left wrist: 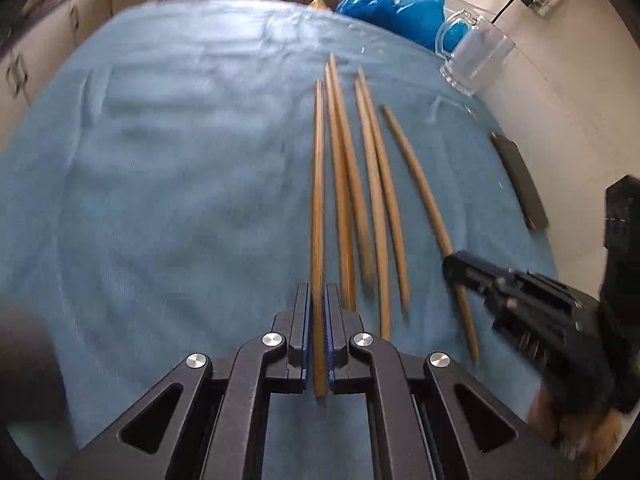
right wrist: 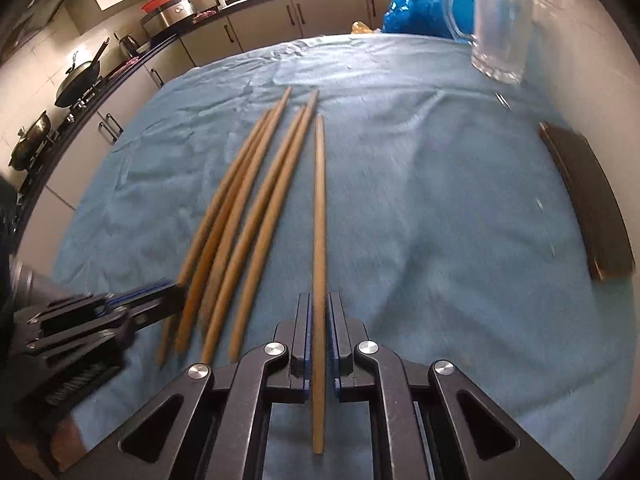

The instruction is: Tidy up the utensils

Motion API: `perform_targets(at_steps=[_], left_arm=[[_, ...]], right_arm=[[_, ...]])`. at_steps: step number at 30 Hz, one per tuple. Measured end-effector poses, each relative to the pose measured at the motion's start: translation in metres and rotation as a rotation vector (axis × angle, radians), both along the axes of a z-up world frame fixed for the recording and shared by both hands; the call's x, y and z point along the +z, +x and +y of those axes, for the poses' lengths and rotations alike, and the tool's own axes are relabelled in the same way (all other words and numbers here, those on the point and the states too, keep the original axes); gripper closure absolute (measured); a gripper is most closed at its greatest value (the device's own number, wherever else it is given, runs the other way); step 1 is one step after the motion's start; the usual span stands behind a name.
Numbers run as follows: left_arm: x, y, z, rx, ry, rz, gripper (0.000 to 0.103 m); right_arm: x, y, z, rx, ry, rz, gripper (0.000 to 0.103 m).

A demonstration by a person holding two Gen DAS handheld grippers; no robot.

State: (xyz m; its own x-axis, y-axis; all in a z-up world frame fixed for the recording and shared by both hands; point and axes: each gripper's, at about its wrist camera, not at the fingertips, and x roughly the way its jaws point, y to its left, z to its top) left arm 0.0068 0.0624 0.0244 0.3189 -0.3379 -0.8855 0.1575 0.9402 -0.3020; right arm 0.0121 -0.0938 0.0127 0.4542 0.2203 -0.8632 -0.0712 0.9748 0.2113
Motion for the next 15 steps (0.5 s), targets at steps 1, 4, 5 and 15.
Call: perform_targets(at_steps=[1, 4, 5, 15], left_arm=[[0.000, -0.016, 0.005, -0.006, -0.010, 0.017, 0.098], [0.000, -0.060, 0.015, -0.020, -0.020, 0.050, 0.098], [0.000, -0.072, 0.017, -0.026, -0.019, 0.055, 0.097], [0.031, -0.118, 0.023, -0.085, 0.056, -0.027, 0.097]], right_arm=[[0.000, -0.010, -0.004, 0.004, 0.002, 0.009, 0.096], [-0.001, -0.046, -0.018, 0.022, -0.017, 0.031, 0.096], [0.000, -0.055, -0.022, 0.027, -0.026, 0.039, 0.096], [0.002, -0.119, -0.046, 0.063, -0.091, 0.081, 0.071]])
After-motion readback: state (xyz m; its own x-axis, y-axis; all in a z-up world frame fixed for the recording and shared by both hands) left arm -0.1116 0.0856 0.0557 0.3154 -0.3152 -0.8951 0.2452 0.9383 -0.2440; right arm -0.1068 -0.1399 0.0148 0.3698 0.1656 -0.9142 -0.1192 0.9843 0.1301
